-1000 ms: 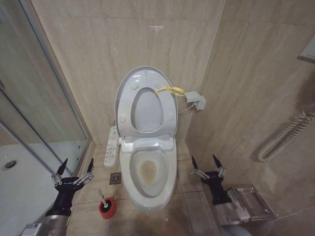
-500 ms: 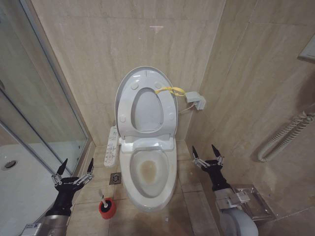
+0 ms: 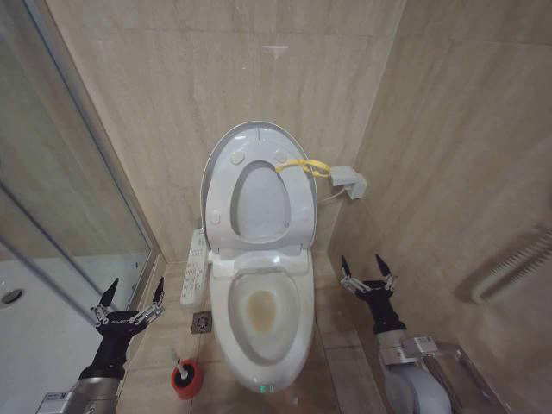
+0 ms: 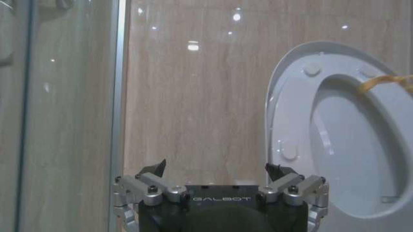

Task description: Open the toilet lid, clean the toilet bowl with a toilet brush, close the toilet lid, and flush.

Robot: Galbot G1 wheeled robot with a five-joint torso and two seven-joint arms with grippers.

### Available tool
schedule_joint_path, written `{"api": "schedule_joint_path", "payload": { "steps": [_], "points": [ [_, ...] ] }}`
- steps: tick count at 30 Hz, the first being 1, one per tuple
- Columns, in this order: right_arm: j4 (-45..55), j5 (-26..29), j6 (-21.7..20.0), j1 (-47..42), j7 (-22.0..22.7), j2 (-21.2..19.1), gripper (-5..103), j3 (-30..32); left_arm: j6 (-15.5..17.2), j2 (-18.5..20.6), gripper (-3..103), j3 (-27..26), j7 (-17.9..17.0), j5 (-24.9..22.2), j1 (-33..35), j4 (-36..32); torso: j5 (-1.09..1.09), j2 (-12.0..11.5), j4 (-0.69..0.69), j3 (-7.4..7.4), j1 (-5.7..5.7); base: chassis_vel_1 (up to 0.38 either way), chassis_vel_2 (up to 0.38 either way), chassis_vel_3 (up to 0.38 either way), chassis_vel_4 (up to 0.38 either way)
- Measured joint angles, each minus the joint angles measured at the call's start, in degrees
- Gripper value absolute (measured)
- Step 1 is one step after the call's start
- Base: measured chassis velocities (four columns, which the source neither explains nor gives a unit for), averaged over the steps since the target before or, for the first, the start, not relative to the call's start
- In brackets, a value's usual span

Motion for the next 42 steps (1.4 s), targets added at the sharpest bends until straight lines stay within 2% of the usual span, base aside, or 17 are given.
{"api": "schedule_joint_path", "payload": {
  "steps": [3,5,11,14,18,24,32,42],
  "points": [
    [-0.7,-0.3,0.7,1.1,1.6,-0.2,100,0.1,0.0,0.0,100,0.0,0.0,0.0,0.0,0.0,0.00,0.0,-0.02,0.01,0.02,-0.121,0.119,0.108,-0.119],
    [-1.3,-0.7,1.0,2.2,2.6,-0.3,100,0.0,0.0,0.0,100,0.0,0.0,0.0,0.0,0.0,0.00,0.0,0.02,0.00,0.00,-0.044,0.025,0.014,-0.035],
    [-2.5,-2.9,-1.3,6.0,5.6,-1.0,100,-1.0,0.0,0.0,100,0.0,0.0,0.0,0.0,0.0,0.01,0.0,0.00,-0.03,-0.07,0.013,-0.022,-0.021,0.011],
    [-4.4,-3.8,-2.5,9.1,7.2,-1.7,100,-1.9,0.0,0.0,100,0.0,0.0,0.0,0.0,0.0,0.01,0.0,-0.02,-0.03,-0.08,0.040,-0.052,-0.067,0.042],
    [-11.3,-3.9,-3.8,18.0,10.8,-3.9,100,-4.4,0.0,0.0,100,0.0,0.0,0.0,0.0,0.0,0.01,0.0,0.01,-0.02,-0.06,0.000,0.000,0.000,0.000],
    [-18.4,-0.9,-5.4,26.6,12.2,-5.5,100,-6.5,0.0,0.0,100,0.0,0.0,0.0,0.0,0.0,0.01,0.0,0.00,-0.01,-0.04,0.000,0.000,0.000,0.000],
    [-27.6,0.1,-5.7,39.1,12.5,-7.1,100,-8.3,0.0,0.0,100,0.0,0.0,0.0,0.0,0.0,0.00,0.0,-0.01,-0.01,-0.04,0.000,0.000,0.000,0.000],
    [-32.8,0.0,-6.1,46.9,12.8,-7.0,100,-11.5,0.0,0.0,100,0.0,0.0,0.0,0.0,0.0,0.00,0.0,-0.01,-0.01,-0.04,0.000,0.000,0.000,0.000]
  ]
}}
